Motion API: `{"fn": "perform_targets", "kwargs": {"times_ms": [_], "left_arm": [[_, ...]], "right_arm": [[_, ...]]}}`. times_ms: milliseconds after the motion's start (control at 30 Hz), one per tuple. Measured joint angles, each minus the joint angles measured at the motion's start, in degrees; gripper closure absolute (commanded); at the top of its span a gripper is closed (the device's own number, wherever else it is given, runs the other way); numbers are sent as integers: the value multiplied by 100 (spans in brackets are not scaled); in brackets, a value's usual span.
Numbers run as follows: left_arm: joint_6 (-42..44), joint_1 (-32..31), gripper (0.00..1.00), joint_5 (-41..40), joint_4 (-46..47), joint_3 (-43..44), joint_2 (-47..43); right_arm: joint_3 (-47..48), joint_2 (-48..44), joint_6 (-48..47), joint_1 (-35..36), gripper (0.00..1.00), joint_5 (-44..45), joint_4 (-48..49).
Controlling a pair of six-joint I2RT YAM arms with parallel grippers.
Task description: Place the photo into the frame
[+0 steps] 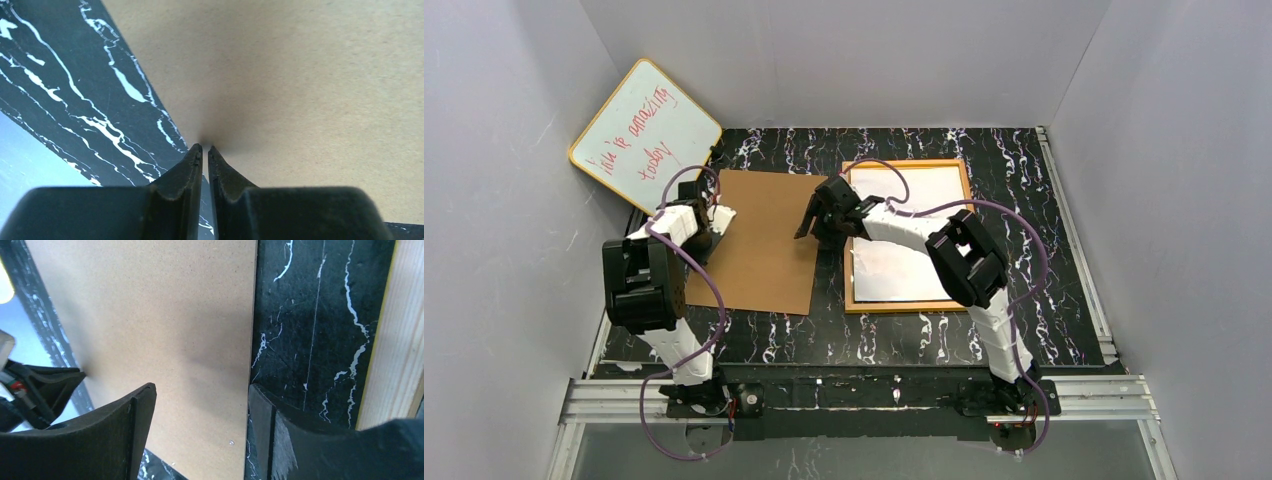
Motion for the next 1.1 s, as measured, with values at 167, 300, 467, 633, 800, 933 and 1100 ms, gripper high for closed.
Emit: {"fn": "perform_targets", "kwargs": {"times_ms": [167,300,467,633,800,933,1100], "left_arm": [[26,-223,94,4,-151,15,39],[61,-348,95,-9,-275,37,79],[103,-426,96,4,-459,105,164],[109,-457,97,17,-669,221,273],[122,-470,97,61,-793,249,282],[66,-466,95,636,-1226,597,308],[151,-358,92,1069,-1604,1694,179]], "right_arm": [[-654,-221,278,-160,28,-479,820],[-1115,-354,424,-238,31,-798,1462],[-1569,-448,560,-273,33,-1117,2170],[-1779,-450,693,-304,33,-1316,2726],[-1952,-450,846,-304,34,-1403,2988],[-1989,-549,850,-254,33,-1360,2820],[-1980,-894,793,-33,33,-1207,2452]]}}
